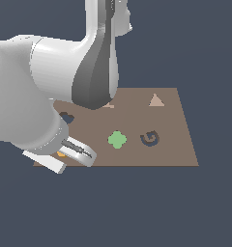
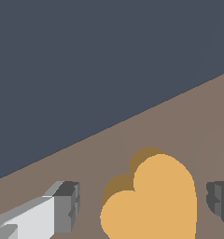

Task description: Insert a designated object into the corresponding slot on a board.

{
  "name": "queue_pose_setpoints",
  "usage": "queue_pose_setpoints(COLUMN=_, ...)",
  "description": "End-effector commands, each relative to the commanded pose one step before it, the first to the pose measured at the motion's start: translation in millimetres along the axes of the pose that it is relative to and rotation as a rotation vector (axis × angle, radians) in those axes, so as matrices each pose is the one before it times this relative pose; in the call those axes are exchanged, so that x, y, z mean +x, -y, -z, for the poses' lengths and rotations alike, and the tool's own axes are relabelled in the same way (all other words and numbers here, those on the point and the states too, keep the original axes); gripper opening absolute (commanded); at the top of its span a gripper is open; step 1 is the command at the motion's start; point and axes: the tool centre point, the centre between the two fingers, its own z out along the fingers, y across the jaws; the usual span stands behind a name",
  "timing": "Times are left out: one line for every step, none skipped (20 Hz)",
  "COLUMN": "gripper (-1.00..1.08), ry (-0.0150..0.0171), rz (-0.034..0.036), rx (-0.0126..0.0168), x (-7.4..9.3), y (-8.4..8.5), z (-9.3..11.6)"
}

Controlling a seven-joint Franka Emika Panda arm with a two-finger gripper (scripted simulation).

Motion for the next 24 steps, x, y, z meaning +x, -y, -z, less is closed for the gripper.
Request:
queue_pose_setpoints(gripper=1.00, ry=0.00094, rz=-0.00036, rx=-0.00020, x=-0.27, y=0.02, z=-7.28)
queue_pose_setpoints(gripper=1.00, ry=0.00000, rz=0.00000, rx=0.00000, x=-0.01, y=0.07, z=-1.23)
queue_pose_setpoints(gripper=1.00, ry=-0.00013, rz=-0.00065, rx=0.00018, x=0.11, y=-0.45, z=-0.28)
queue_pose_setpoints(gripper=-1.00, ry=0.00000, rz=0.00000, rx=0.00000, x=0.00, y=0.00, z=0.00)
queue_pose_setpoints(gripper=-1.00, ry=0.00000, rz=0.00000, rx=0.00000, x=0.00, y=0.00, z=0.00)
queue_pose_setpoints(gripper=-1.00, ry=0.00000, rz=0.00000, rx=0.00000, x=0.00, y=0.00, z=0.00)
queue_pose_setpoints(gripper=-1.00, ry=0.00000, rz=0.00000, rx=0.00000, x=0.00, y=0.00, z=0.00)
queue_pose_setpoints(gripper=-1.00, ry=0.00000, rz=0.00000, rx=0.00000, x=0.00, y=0.00, z=0.00)
queue_pose_setpoints(gripper=-1.00, ry=0.00000, rz=0.00000, rx=0.00000, x=0.00, y=0.00, z=0.00)
queue_pose_setpoints(gripper=-1.00, ry=0.00000, rz=0.00000, rx=0.00000, x=0.00, y=0.00, z=0.00)
queue_pose_setpoints(gripper=-1.00, ry=0.00000, rz=0.00000, rx=0.00000, x=0.00, y=0.00, z=0.00)
queue_pose_setpoints(gripper=-1.00, ry=0.00000, rz=0.00000, rx=0.00000, x=0.00, y=0.00, z=0.00)
queue_pose_setpoints(gripper=-1.00, ry=0.00000, rz=0.00000, rx=0.00000, x=0.00, y=0.00, z=0.00)
queue_pose_setpoints(gripper=-1.00, ry=0.00000, rz=0.00000, rx=0.00000, x=0.09, y=0.12, z=0.29)
queue_pose_setpoints(gripper=-1.00, ry=0.00000, rz=0.00000, rx=0.00000, x=0.01, y=0.01, z=0.05)
queue_pose_setpoints(gripper=-1.00, ry=-0.00020, rz=0.00104, rx=0.00027, x=-0.10, y=0.21, z=0.19)
queue_pose_setpoints(gripper=-1.00, ry=0.00000, rz=0.00229, rx=0.00000, x=-0.14, y=0.07, z=0.01)
queue_pose_setpoints(gripper=-1.00, ry=0.00000, rz=0.00384, rx=0.00000, x=-0.23, y=0.13, z=0.02)
queue_pose_setpoints(gripper=-1.00, ry=0.00000, rz=0.00539, rx=0.00000, x=-0.32, y=0.19, z=0.03)
queue_pose_setpoints(gripper=-1.00, ry=0.00000, rz=0.00691, rx=0.00000, x=-0.41, y=0.22, z=0.03)
queue_pose_setpoints(gripper=-1.00, ry=0.00000, rz=0.00843, rx=-0.00001, x=-0.50, y=0.26, z=0.04)
queue_pose_setpoints(gripper=-1.00, ry=0.00000, rz=0.00997, rx=-0.00001, x=-0.60, y=0.32, z=0.05)
queue_pose_setpoints(gripper=-1.00, ry=0.00000, rz=0.01150, rx=-0.00001, x=-0.69, y=0.36, z=0.06)
queue_pose_setpoints(gripper=-1.00, ry=0.00000, rz=0.01304, rx=-0.00001, x=-0.78, y=0.41, z=0.06)
